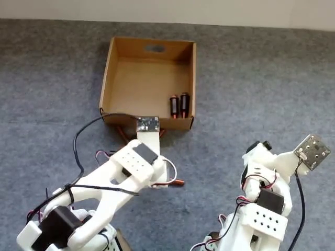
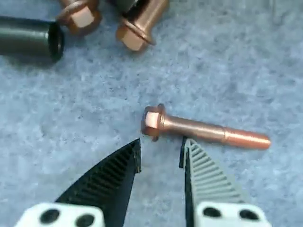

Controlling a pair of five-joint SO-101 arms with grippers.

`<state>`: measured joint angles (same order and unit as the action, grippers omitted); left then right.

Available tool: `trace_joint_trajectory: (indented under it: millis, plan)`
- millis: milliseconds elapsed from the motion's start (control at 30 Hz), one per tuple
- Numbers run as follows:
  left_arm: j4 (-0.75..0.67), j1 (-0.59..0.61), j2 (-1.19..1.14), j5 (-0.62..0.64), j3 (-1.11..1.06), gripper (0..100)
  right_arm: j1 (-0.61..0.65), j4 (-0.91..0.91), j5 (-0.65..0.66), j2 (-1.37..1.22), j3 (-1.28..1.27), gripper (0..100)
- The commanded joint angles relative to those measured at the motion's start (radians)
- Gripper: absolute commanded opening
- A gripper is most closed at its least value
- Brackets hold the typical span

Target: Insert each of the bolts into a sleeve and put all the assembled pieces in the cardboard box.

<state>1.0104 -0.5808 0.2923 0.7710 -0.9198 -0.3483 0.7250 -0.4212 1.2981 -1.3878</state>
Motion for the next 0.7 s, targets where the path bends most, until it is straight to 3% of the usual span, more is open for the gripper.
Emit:
trace_joint_trajectory:
  millis: [0, 267, 667]
  plan:
    - [-0.158, -0.005, 0.027, 0.009, -0.045, 15, 0.01, -0.021, 0.0, 0.015, 0.024, 0.9]
    - [-0.338, -0.004, 0.028, 0.066, -0.05, 15, 0.01, -0.021, 0.0, 0.015, 0.024, 0.9]
    - [-0.353, 0.019, 0.028, 0.233, 0.015, 15, 0.01, -0.021, 0.0, 0.015, 0.024, 0.9]
